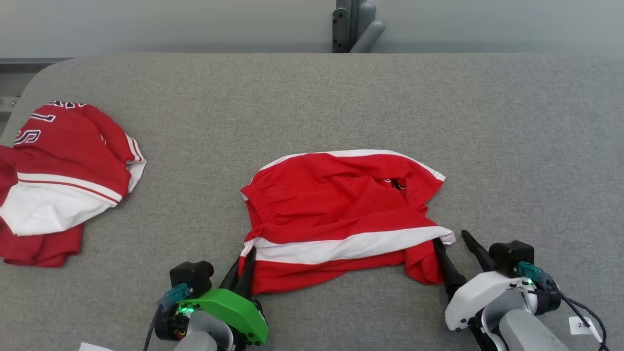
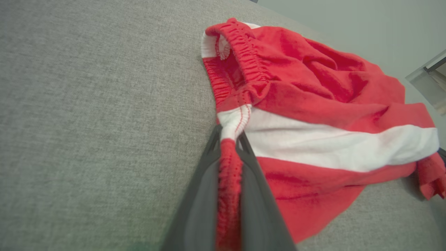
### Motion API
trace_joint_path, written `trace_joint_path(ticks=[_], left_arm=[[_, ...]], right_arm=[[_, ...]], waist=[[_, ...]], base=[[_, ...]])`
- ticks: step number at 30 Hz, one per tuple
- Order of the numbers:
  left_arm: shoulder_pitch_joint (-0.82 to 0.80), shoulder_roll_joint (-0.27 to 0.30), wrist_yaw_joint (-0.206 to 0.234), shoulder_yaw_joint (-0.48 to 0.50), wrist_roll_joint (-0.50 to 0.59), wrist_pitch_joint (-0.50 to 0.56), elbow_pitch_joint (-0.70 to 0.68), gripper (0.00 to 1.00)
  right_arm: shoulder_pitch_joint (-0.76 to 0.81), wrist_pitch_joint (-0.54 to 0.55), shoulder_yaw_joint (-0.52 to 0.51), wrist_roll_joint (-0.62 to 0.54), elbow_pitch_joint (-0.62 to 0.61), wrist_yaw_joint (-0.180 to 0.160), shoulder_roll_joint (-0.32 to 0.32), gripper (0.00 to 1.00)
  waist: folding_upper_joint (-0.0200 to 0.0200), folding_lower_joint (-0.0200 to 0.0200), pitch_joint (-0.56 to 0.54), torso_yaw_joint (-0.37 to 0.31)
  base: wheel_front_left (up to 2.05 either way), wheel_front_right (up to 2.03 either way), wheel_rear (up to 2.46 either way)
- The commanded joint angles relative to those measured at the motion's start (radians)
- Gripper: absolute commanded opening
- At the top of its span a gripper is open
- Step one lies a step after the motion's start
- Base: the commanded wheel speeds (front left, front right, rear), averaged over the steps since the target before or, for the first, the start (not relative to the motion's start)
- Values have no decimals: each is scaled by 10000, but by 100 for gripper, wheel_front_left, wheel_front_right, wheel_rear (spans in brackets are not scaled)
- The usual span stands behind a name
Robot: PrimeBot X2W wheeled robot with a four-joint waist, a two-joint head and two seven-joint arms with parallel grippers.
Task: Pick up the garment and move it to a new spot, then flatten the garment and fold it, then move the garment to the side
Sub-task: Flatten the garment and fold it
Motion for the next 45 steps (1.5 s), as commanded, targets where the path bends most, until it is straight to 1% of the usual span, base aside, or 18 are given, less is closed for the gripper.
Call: trace_joint_path(ticks=[1, 2, 4, 9, 11, 15, 19, 20, 22, 24, 26, 29, 31, 34, 36, 41, 43, 45], left_arm=[[-32, 38, -44, 0, 43, 3, 13, 0], [-34, 38, -46, 3, 50, 2, 22, 0], [-43, 38, -55, 22, 78, 3, 43, 0], [-76, 39, -59, 184, 176, 2, -31, 0], [-105, 41, -89, 357, 266, 2, -323, 0], [-306, 49, -161, 800, 706, 0, -1265, 0], [-854, 379, -252, 1104, 1109, 0, -2448, 0], [-854, 379, -252, 1104, 1109, 0, -2448, 0], [-1413, 737, -290, 1033, 1215, 65, -2952, 0], [-1991, 1062, -316, 1075, 984, 417, -3490, 0], [-2558, 1484, -318, 1109, 727, 1044, -4116, 0], [-3095, 1958, -326, 1285, -104, 2465, -5011, 0], [-3407, 2228, -316, 1487, -756, 3440, -5542, 0], [-3483, 2615, -19, 1791, -1439, 4761, -5850, 0], [-3449, 2824, 128, 1741, -1691, 5523, -5830, 0], [-3557, 2513, 387, 1453, -2599, 7173, -5123, 0], [-4293, 2414, 433, 1516, -2706, 7293, -4694, 0], [-5379, 2324, 299, 1659, -2421, 6775, -4153, 0]], right_arm=[[-156, -29, 86, -2, 92, -10, -88, 82], [-181, -29, 121, 12, 160, -10, -98, 48], [-262, -29, 170, 37, 211, -10, -129, 0], [-251, -29, 77, 53, -223, -10, -226, 0], [-134, -29, -62, -27, -555, -10, -240, 0], [-269, -29, -294, -14, -1689, -10, -445, 0], [-827, -31, -446, 0, -2919, -10, -939, 0], [-827, -31, -446, 0, -2919, -10, -939, 0], [-1282, -29, -484, 65, -3393, -12, -1234, 0], [-1811, -29, -479, 134, -3793, -12, -1566, 0], [-2302, -20, -452, 349, -4096, -12, -1837, 0], [-2966, 359, -467, 650, -4686, -12, -2249, 0], [-3231, 753, -505, 782, -5095, -13, -2527, 0], [-3414, 1415, -434, 932, -5467, -15, -2713, 0], [-3414, 1832, -261, 1015, -5495, -17, -2739, 0], [-4007, 2572, 525, 1174, -4886, -12, -2584, 0], [-4766, 2654, 948, 978, -4443, -12, -2622, 0], [-5831, 2537, 1195, 762, -3762, -12, -2571, 0]], waist=[[0, 0, 44, 53], [0, 0, 57, 69], [0, 0, 75, 95], [0, 0, -4, 49], [0, 0, -148, -17], [0, 0, -738, -227], [0, 0, -1510, -454], [0, 0, -1510, -454], [0, 0, -1780, -549], [0, 0, -1986, -636], [0, 0, -2110, -687], [0, 0, -2142, -736], [0, 0, -2018, -744], [0, 0, -1662, -748], [0, 0, -1250, -718], [0, 0, 379, -620], [0, 0, 1122, -617], [0, 0, 1773, -659]], base=[[0, 0, 0], [0, 0, 0], [0, 0, 0], [0, 0, 0], [0, 0, 0], [0, 0, 0], [0, 0, 0], [0, 0, 0], [0, 0, 0], [0, 0, 0], [0, 0, 0], [0, 0, 0], [0, 0, 0], [0, 0, 0], [0, 0, 0], [0, 0, 0], [0, 0, 0], [0, 0, 0]])
